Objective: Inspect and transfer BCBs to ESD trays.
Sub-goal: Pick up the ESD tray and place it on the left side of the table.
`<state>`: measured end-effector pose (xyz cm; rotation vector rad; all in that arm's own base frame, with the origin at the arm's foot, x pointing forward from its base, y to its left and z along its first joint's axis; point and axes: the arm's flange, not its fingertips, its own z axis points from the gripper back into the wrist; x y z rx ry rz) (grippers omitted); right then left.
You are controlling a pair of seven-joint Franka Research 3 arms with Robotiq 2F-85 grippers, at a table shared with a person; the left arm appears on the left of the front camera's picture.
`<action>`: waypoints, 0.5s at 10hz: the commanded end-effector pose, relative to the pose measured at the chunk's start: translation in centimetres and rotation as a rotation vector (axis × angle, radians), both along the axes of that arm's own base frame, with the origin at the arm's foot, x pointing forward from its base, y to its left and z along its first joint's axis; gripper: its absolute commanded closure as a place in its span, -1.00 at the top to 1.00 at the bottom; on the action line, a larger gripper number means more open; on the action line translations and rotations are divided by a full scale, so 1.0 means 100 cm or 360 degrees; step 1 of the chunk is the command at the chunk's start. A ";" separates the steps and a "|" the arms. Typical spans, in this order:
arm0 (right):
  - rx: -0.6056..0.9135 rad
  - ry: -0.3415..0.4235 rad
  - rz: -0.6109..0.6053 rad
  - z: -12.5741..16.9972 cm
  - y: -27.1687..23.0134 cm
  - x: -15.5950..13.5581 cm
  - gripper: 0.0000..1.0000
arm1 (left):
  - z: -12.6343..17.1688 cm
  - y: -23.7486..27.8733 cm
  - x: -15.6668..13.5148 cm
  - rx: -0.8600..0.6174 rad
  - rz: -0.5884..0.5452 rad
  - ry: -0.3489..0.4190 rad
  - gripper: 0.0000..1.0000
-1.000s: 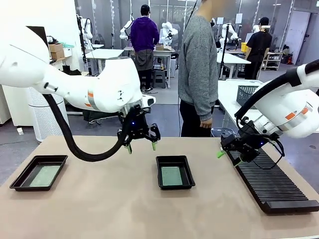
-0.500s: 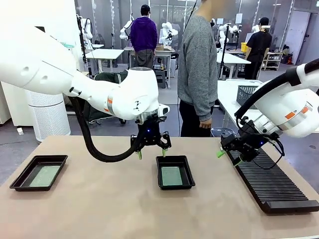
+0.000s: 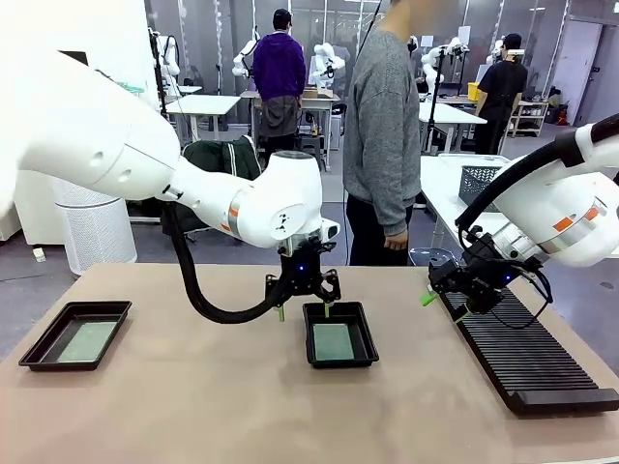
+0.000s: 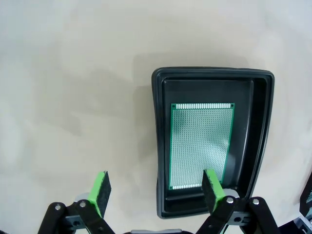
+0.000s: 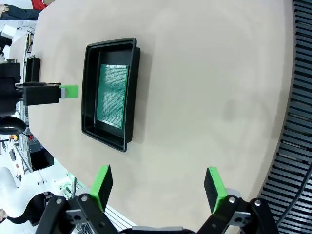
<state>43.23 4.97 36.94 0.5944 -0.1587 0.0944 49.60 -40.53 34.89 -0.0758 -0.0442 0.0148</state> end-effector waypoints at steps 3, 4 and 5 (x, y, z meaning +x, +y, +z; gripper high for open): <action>-0.0003 -0.0001 -0.0004 -0.001 0.001 -0.001 1.00 | -0.027 -0.007 0.007 0.0031 0.0059 -0.0035 1.00; -0.0003 -0.0001 -0.0004 -0.001 0.001 -0.001 1.00 | -0.035 -0.007 0.006 0.0019 0.0064 -0.0031 1.00; -0.0003 -0.0001 -0.0004 -0.001 0.001 -0.001 1.00 | -0.039 -0.007 0.006 0.0014 0.0072 -0.0053 1.00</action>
